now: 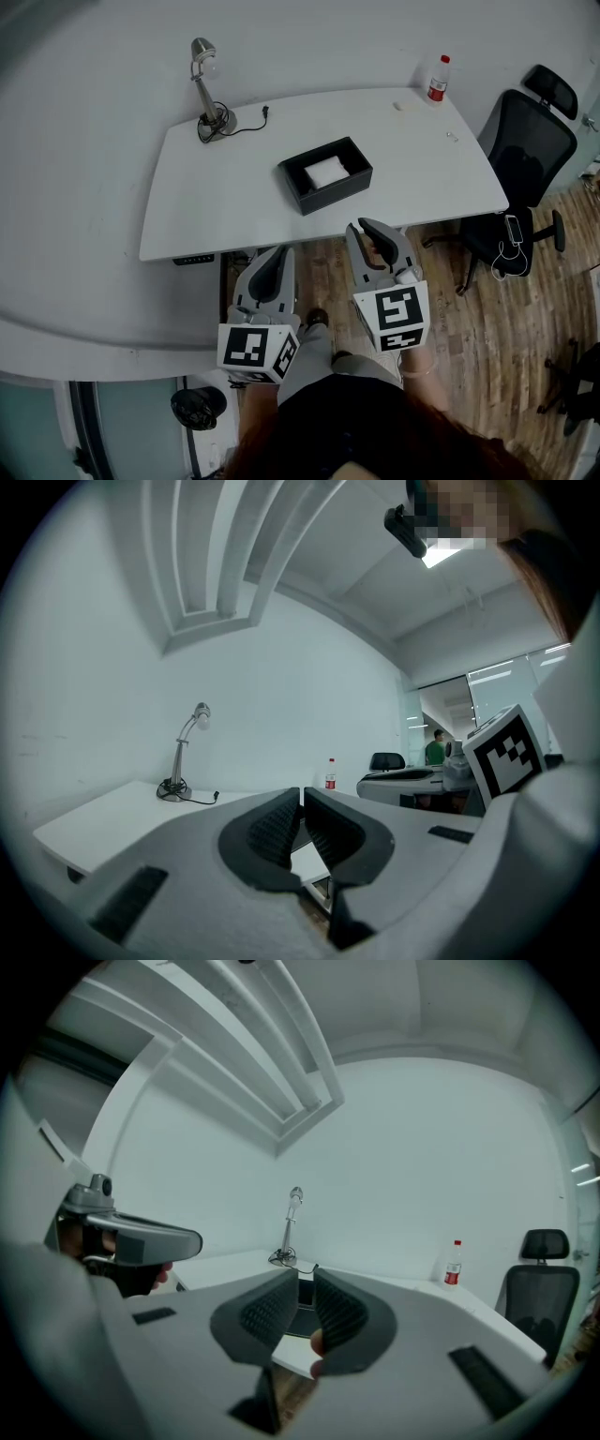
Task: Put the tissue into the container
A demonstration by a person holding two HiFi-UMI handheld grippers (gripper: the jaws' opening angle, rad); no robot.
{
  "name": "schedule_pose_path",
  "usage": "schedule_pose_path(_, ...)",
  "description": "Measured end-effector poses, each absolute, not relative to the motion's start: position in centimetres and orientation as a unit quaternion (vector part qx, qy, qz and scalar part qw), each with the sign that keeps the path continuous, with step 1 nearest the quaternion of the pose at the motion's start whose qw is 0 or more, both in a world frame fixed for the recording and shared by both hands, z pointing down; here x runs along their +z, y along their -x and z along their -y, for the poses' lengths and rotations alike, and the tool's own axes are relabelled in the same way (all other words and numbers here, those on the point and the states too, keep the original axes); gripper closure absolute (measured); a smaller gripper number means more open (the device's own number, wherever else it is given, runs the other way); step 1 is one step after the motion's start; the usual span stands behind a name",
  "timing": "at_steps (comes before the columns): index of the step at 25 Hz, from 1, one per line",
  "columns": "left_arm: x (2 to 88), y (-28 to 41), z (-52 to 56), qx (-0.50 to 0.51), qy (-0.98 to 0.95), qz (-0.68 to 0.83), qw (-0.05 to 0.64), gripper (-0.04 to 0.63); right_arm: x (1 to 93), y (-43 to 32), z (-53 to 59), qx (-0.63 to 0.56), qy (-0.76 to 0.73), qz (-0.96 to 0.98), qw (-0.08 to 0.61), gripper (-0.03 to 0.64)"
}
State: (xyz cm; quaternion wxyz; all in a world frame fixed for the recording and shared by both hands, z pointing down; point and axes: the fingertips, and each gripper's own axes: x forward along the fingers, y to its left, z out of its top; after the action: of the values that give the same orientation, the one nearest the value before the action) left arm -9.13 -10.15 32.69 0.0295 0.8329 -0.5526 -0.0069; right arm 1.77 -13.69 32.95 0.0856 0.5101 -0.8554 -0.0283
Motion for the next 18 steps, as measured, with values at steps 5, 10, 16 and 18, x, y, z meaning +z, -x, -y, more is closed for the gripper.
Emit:
schedule_pose_path(5,32.3,8.5,7.5,-0.004,-0.829,0.559,0.024,0.558,32.3,-2.6,11.1,-0.035,-0.509,0.856,0.076,0.569)
schedule_pose_path(10,31.9,7.7,5.0,-0.001,-0.827,0.562,0.015,0.558,31.6,-3.6,8.6,-0.038,-0.507,0.859,0.062,0.58)
schedule_pose_path(16,31.9,6.8,3.0,0.006,-0.831,0.556,0.01,0.558,31.2,-4.6,6.5,-0.042,-0.518,0.853,0.052,0.595)
schedule_pose_path(18,31.8,6.5,2.6,0.009,-0.832,0.554,0.008,0.558,31.2,-5.0,5.9,-0.036,-0.519,0.853,0.044,0.597)
